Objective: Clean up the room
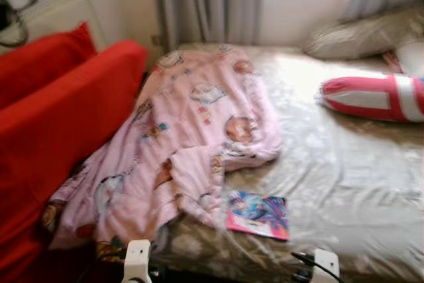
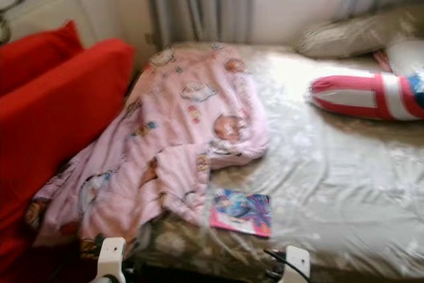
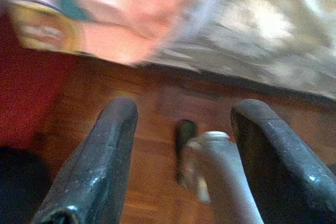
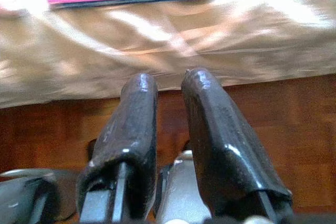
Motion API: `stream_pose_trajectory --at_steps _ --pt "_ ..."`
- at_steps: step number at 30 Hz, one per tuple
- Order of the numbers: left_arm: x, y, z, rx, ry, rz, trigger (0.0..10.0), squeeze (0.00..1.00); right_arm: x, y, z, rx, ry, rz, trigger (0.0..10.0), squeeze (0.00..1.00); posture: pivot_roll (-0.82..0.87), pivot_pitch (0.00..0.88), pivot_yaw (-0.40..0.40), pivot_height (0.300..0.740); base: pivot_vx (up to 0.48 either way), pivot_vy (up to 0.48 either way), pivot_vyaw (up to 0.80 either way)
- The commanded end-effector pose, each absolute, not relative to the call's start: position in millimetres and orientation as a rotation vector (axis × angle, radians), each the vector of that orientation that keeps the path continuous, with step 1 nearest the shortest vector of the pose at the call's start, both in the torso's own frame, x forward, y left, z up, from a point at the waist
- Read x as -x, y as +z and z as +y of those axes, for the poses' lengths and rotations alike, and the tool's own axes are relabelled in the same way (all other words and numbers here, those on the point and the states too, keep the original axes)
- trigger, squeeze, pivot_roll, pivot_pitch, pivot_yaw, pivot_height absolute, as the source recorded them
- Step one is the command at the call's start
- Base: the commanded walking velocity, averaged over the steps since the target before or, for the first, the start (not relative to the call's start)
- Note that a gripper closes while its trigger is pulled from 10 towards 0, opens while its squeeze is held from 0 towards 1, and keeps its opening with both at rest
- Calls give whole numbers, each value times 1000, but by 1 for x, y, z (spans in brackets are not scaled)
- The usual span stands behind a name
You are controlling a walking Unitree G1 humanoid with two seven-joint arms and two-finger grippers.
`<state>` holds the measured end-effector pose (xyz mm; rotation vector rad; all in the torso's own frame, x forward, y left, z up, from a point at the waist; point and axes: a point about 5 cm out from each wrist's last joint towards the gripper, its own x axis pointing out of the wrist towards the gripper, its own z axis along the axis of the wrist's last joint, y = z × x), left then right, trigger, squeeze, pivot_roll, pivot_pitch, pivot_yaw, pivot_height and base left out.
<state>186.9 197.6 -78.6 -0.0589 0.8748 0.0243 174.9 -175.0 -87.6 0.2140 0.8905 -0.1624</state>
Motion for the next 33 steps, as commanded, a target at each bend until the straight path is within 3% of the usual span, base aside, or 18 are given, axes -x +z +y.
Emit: stream_pose_trajectory --at_steps 1,12,24,33 --pt "-191 -77 193 68 20 865 10000 0 -172 -88 -185 -193 -181 899 10000 0 82 0 14 740 0 0 0" --pt "-190 -78 192 60 2 866 10000 0 -170 -89 -185 -188 -175 903 10000 0 83 0 12 740 0 0 0" --pt "-192 -77 192 49 -8 863 10000 0 -171 -88 -185 -186 -175 902 10000 0 87 0 7 740 0 -444 0" --pt "-192 -77 192 65 11 857 10000 0 -171 -88 -186 -187 -177 900 10000 0 86 1 6 740 0 -30 0"
